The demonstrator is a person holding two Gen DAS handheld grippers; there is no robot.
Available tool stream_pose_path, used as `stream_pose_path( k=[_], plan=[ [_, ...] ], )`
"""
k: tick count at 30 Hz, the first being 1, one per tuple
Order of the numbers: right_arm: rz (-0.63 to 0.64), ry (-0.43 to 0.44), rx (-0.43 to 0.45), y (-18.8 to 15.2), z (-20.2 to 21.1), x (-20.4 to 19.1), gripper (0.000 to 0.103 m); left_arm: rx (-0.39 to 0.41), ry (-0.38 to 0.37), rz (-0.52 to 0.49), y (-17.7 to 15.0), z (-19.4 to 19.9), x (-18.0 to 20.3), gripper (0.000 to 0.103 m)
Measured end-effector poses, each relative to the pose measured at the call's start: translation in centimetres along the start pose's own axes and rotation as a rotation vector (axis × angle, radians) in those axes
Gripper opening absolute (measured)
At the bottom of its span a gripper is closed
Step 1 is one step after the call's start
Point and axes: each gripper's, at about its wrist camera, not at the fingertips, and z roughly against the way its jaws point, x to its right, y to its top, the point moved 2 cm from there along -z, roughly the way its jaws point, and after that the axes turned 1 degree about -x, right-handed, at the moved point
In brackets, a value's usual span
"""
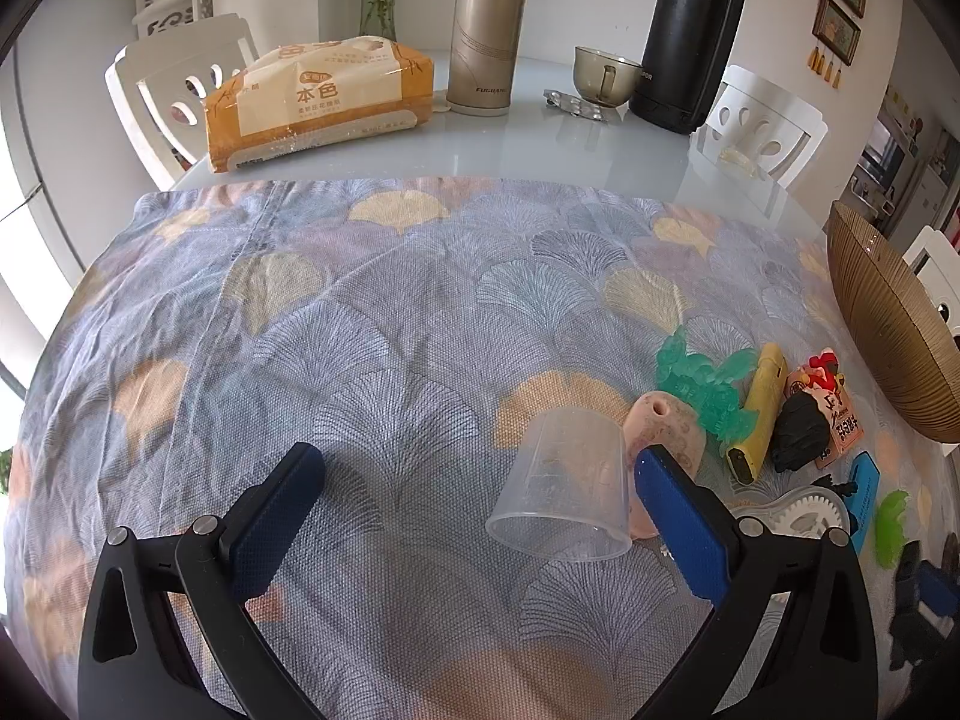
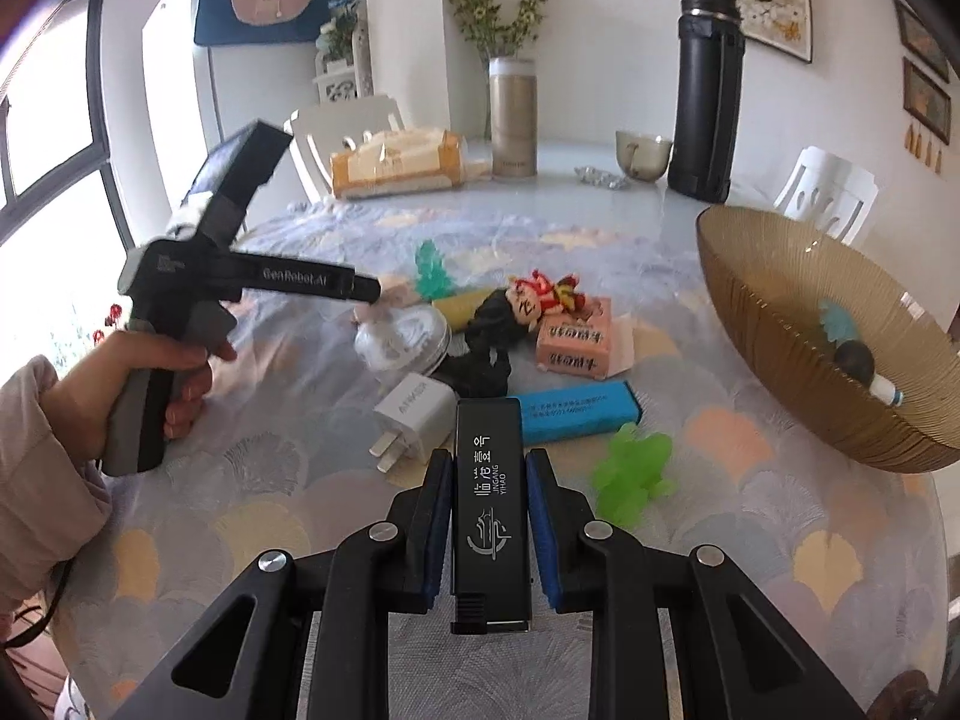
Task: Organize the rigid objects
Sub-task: 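Close the left tool on the clear plastic cup and lift it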
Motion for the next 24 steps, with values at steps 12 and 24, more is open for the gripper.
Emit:
stream_pose_path(
  k=[12, 24],
  plan=[
    [-0.005, 0.048, 0.068, 0.0, 1.3, 0.0, 0.024, 0.094, -0.036, 0.053, 0.1, 1.9, -1.2, 0.036],
    [0.0, 0.075, 0.198, -0.2, 3.8, 0.0, 0.024, 0.343, -0.096, -0.019, -0.7, 6.5, 0.3, 0.036]
  ],
)
